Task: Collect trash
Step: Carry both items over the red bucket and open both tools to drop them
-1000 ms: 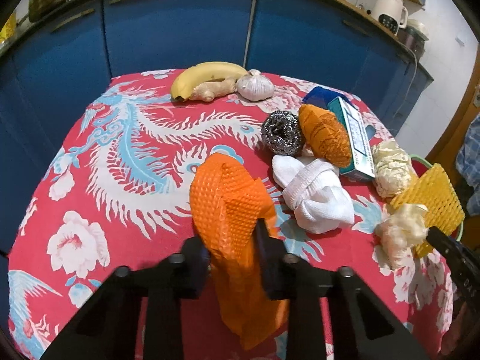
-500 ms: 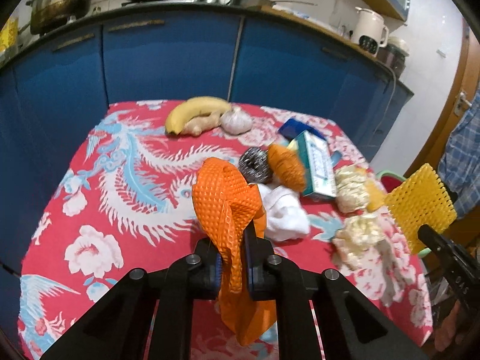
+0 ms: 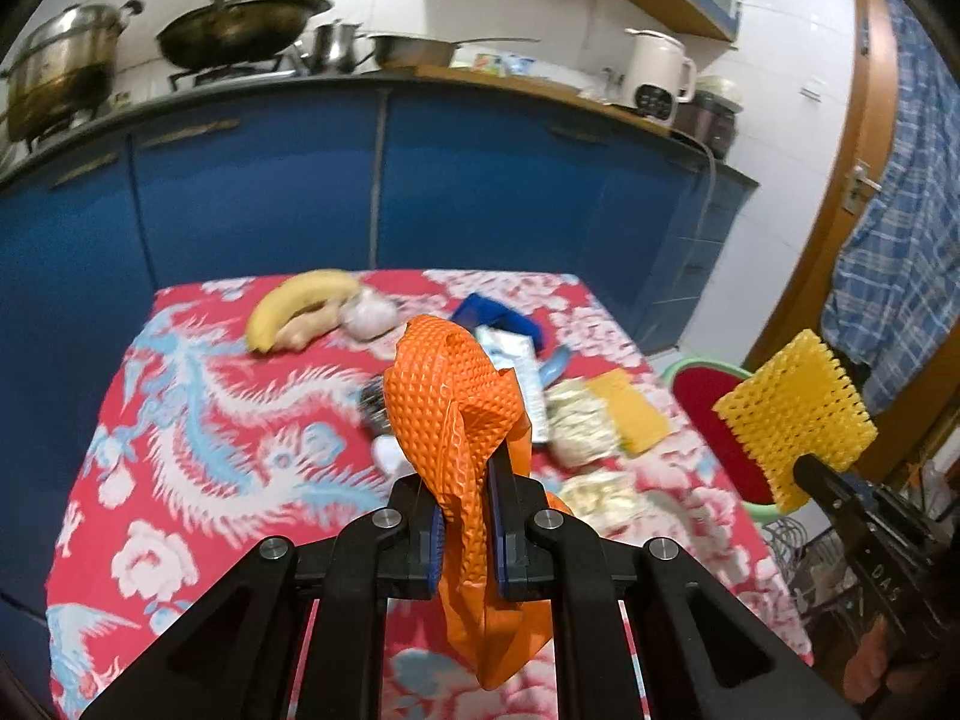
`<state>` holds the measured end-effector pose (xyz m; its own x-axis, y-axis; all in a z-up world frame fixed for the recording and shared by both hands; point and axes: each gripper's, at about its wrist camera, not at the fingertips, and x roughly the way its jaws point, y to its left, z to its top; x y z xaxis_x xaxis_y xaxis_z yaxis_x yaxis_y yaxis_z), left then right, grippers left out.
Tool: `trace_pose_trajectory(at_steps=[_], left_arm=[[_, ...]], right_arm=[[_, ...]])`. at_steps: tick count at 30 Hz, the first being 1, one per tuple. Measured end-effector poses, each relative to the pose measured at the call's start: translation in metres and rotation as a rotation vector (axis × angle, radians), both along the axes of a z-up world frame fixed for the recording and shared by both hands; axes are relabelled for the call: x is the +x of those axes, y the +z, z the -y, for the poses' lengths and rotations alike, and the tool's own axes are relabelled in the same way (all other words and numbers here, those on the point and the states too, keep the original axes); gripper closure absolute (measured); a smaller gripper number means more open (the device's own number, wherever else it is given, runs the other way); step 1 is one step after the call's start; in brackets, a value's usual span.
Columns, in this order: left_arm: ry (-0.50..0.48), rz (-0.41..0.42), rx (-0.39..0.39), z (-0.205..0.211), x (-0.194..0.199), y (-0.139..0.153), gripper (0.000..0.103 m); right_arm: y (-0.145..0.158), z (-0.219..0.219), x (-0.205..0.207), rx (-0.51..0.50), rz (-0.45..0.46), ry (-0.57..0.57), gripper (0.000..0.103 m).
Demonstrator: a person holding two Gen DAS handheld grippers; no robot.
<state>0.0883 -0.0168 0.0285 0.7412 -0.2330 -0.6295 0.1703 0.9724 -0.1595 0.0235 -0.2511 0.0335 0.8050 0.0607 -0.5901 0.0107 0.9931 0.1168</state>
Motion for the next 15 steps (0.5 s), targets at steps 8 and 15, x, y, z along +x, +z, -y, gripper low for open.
trace_pose_trajectory(at_steps=[8,15], left_arm=[[-0.105,0.042,0.005,0.048,0.009,0.022,0.091],[-0.189,0.058,0.010,0.096,0.020,0.031,0.091]], right_arm=[[0.011,0.027,-0.002,-0.026,0.013,-0.050,0.089],[0.017,0.056,-0.001,-0.038,0.021,-0.106,0.089]])
